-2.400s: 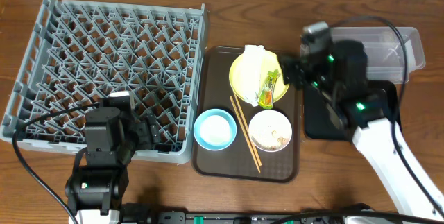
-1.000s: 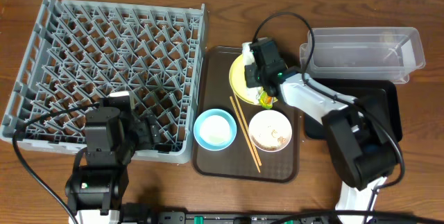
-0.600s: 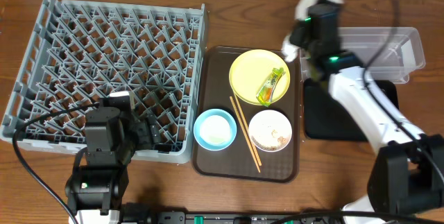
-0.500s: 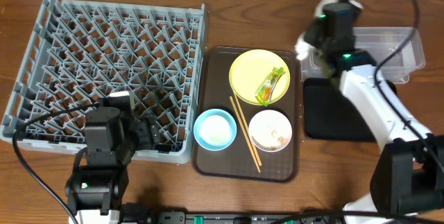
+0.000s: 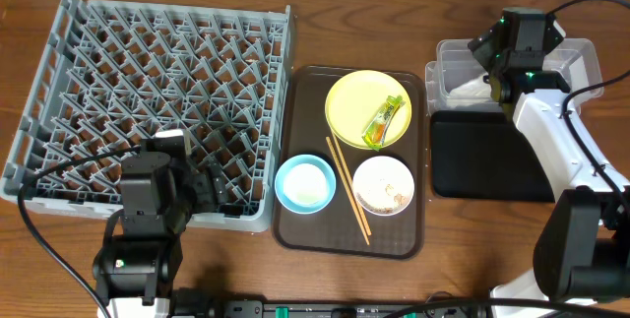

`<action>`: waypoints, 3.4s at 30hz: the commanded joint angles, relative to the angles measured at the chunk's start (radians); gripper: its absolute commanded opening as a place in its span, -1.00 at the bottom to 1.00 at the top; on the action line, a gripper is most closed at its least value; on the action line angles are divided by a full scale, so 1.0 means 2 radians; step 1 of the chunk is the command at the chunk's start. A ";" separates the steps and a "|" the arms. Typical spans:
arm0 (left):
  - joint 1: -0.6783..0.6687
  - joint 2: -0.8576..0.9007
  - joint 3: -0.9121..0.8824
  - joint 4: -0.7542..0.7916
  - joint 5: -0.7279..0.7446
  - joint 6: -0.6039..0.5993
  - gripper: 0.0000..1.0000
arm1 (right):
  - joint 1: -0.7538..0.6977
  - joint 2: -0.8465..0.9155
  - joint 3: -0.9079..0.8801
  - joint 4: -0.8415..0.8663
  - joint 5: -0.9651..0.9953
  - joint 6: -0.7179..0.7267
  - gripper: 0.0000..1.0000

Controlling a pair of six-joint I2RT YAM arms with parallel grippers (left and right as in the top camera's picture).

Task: Sort waste into correct bins and load items into the dishwasher
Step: 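Carry the tissue right and drop it into the clear bin, then grasp the green snack wrapper on the yellow plate with the right gripper, then drop the green wrapper into the clear bin, then grasp the rim of the white rice bowl with the right gripper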

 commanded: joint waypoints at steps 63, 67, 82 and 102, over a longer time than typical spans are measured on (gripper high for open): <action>-0.002 -0.001 0.013 -0.007 0.001 -0.001 0.71 | -0.026 -0.014 0.014 -0.018 -0.110 0.043 0.91; -0.002 -0.001 0.013 -0.007 0.001 -0.001 0.71 | -0.023 -0.026 0.014 0.021 -0.214 -0.085 0.64; -0.002 -0.001 0.013 -0.008 0.001 -0.001 0.72 | 0.189 -0.076 -0.006 -0.302 -0.240 -0.382 0.49; -0.002 -0.001 0.013 -0.010 0.001 -0.001 0.72 | 0.349 -0.076 -0.141 -0.198 -0.187 -0.335 0.17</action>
